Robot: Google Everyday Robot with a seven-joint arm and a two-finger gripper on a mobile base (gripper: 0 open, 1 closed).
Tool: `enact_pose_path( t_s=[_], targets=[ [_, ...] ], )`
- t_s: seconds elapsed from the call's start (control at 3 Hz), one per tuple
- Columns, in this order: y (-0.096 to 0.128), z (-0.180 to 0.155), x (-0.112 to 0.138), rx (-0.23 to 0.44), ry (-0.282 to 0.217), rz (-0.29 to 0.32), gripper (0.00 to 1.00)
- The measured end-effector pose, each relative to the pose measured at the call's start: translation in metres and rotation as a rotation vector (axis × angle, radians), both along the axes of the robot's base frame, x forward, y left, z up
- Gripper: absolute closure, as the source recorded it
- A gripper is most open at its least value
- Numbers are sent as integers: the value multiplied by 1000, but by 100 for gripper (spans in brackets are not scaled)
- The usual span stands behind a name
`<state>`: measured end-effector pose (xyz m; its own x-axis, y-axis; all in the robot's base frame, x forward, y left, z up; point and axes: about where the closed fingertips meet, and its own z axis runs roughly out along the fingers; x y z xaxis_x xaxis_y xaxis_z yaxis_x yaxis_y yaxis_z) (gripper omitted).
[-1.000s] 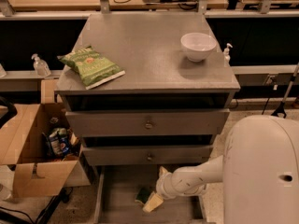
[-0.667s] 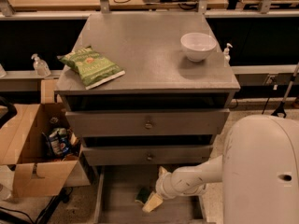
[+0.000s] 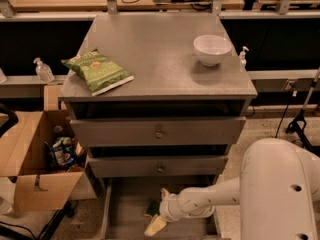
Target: Pick sponge from bottom drawer and place on counter
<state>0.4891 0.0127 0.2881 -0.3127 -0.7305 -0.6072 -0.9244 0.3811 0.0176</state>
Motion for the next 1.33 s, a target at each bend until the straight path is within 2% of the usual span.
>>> enact_pose_path(
  t_s=[0.33,0.67,1.33],
  targets=[
    [12,-35,-2,59,9,-5,0],
    [22,-64,8,93,13,-14,0],
    [34,-96,46,101,10,-27,0]
  ],
)
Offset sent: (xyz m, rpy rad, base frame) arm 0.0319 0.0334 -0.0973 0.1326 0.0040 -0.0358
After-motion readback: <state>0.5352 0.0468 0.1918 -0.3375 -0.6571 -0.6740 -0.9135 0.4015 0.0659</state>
